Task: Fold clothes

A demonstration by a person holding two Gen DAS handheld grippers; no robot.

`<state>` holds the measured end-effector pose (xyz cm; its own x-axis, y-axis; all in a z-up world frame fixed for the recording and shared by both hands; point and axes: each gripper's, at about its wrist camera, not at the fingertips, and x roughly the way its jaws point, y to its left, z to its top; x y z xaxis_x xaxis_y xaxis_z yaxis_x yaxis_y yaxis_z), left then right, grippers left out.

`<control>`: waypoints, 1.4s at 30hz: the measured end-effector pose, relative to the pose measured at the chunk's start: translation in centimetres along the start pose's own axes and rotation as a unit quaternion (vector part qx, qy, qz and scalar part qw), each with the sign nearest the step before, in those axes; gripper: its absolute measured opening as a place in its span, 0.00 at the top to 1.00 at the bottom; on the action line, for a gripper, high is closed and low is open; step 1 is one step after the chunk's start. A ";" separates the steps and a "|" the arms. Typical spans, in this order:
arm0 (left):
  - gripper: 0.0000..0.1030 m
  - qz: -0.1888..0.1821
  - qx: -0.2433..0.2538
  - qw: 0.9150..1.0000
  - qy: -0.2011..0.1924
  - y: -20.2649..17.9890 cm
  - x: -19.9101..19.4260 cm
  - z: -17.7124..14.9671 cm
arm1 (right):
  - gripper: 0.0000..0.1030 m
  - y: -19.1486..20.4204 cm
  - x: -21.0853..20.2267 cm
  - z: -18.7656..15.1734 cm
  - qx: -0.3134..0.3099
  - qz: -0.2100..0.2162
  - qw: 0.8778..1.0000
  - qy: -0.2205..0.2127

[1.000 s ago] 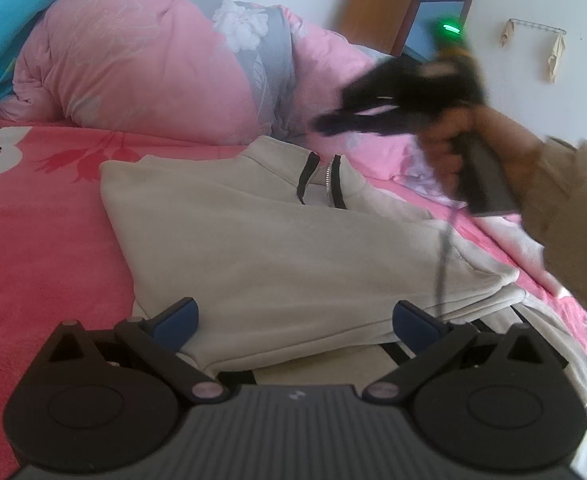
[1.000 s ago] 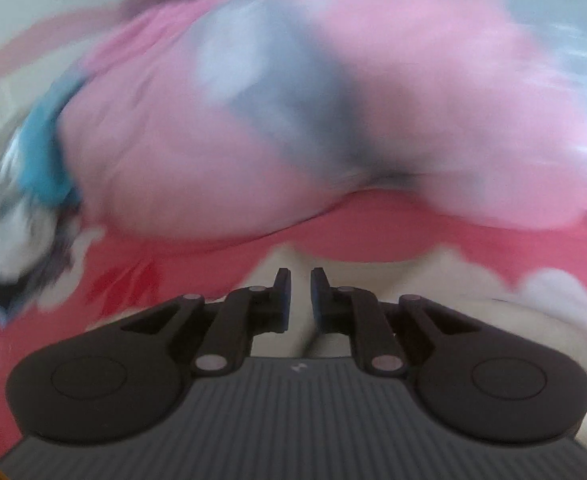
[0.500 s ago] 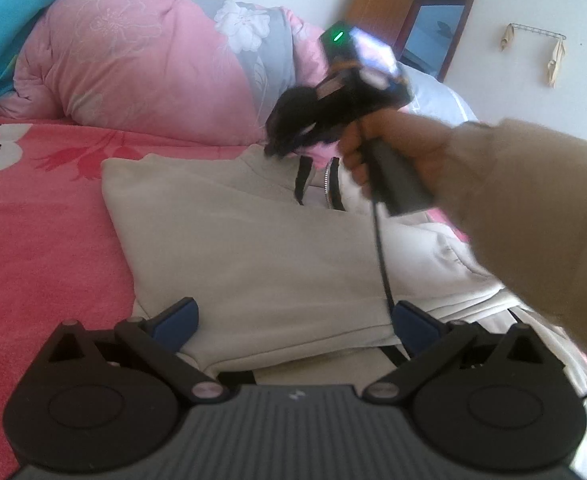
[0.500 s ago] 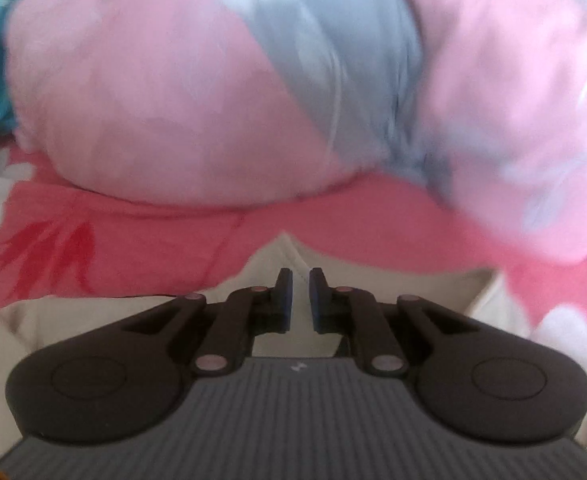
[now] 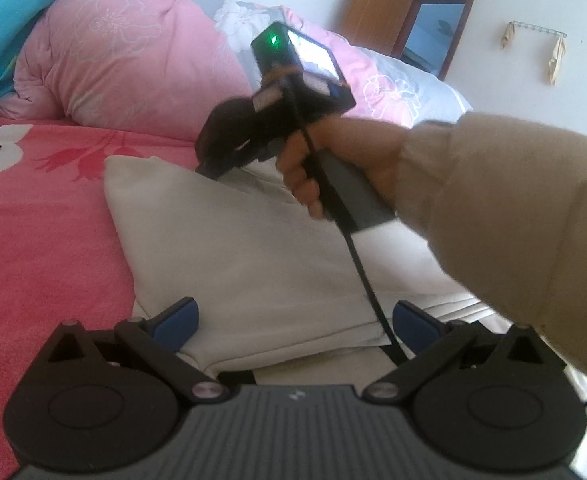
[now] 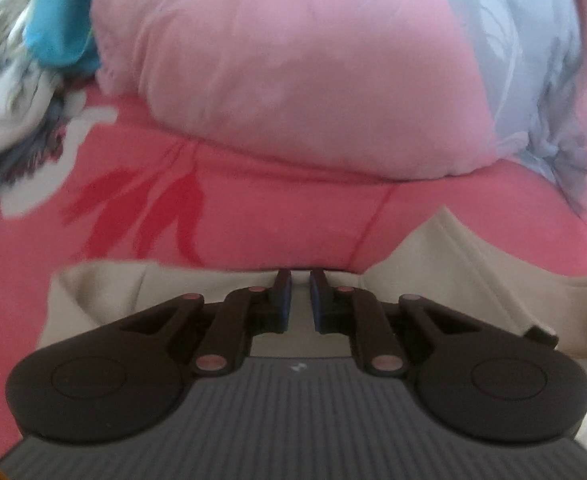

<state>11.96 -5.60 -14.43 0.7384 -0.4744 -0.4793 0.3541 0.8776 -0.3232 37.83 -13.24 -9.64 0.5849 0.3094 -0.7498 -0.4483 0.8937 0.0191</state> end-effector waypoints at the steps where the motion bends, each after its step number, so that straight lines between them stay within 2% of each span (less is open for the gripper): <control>1: 0.00 0.000 -0.001 1.000 0.000 0.0 0.0 0.0 | 0.90 -0.1 -0.7 0.2 0.000 -0.004 1.000 -0.012; 3: 0.00 0.000 -0.001 1.000 0.000 0.0 0.1 0.1 | 0.89 -0.4 -2.6 0.6 0.002 -0.018 0.999 -0.037; 5: 0.00 0.001 0.000 1.000 0.001 0.0 0.1 0.2 | 0.89 -1.0 -4.3 0.7 0.014 0.005 0.998 -0.054; 7: 0.00 0.002 -0.001 1.000 0.001 -0.1 0.1 0.2 | 0.87 -0.7 -4.8 0.6 0.010 0.045 0.998 -0.039; 11: 0.00 0.001 -0.001 1.000 0.001 -0.1 0.0 0.2 | 0.82 1.4 -1.2 -0.9 -0.012 0.076 0.996 0.037; 13: 0.00 0.000 -0.003 1.000 0.000 -0.1 -0.1 0.2 | 0.82 1.3 -0.4 -1.4 0.015 0.066 0.998 0.017; 16: 0.00 -0.006 -0.011 1.000 -0.002 0.1 -0.3 0.2 | 0.81 -0.8 -1.9 -0.9 0.103 0.050 0.993 -0.018; 18: 0.00 -0.010 -0.017 1.000 -0.006 0.3 -0.4 0.2 | 0.81 -2.9 -4.8 -1.5 0.144 0.039 0.988 -0.045; 22: 0.00 -0.016 -0.029 0.999 -0.011 0.4 -0.6 0.5 | 0.80 -5.9 -14.4 -6.0 0.173 0.025 0.980 -0.100; 25: 0.00 -0.026 -0.021 0.999 -0.021 -0.1 -1.4 0.7 | 0.79 -6.5 -22.4 -12.2 0.183 -0.011 0.975 -0.125; 29: 0.00 -0.071 0.019 0.997 -0.026 -2.7 -3.7 0.9 | 0.79 -5.5 -30.8 -20.3 0.188 -0.080 0.968 -0.145; 33: 0.00 -0.112 0.067 0.991 -0.009 -6.6 -7.5 0.6 | 0.76 -4.9 -35.5 -26.4 0.195 -0.122 0.957 -0.177; 34: 0.00 -0.123 0.076 0.990 -0.004 -7.4 -8.6 0.3 | 0.76 -5.6 -36.3 -27.5 0.219 -0.119 0.950 -0.188; 36: 0.00 -0.164 0.067 0.984 0.013 -8.0 -10.8 -0.4 | 0.75 -7.1 -37.1 -29.0 0.272 -0.117 0.933 -0.204; 38: 0.00 -0.200 0.048 0.978 0.027 -8.0 -12.9 -1.3 | 0.75 -7.7 -36.4 -30.2 0.303 -0.114 0.923 -0.210; 40: 0.00 -0.199 0.028 0.979 0.028 -7.7 -14.8 -2.2 | 0.75 -7.4 -35.6 -31.1 0.310 -0.110 0.922 -0.205; 42: 0.00 -0.172 0.008 0.985 0.027 -7.3 -16.5 -3.2 | 0.75 -6.5 -34.6 -31.7 0.308 -0.099 0.924 -0.203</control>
<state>-4.63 -4.38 -6.73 0.5419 -0.7466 -0.3858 0.5880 0.6648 -0.4607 -0.86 -40.07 -4.79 0.8754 0.1051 -0.4719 0.0909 0.9229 0.3742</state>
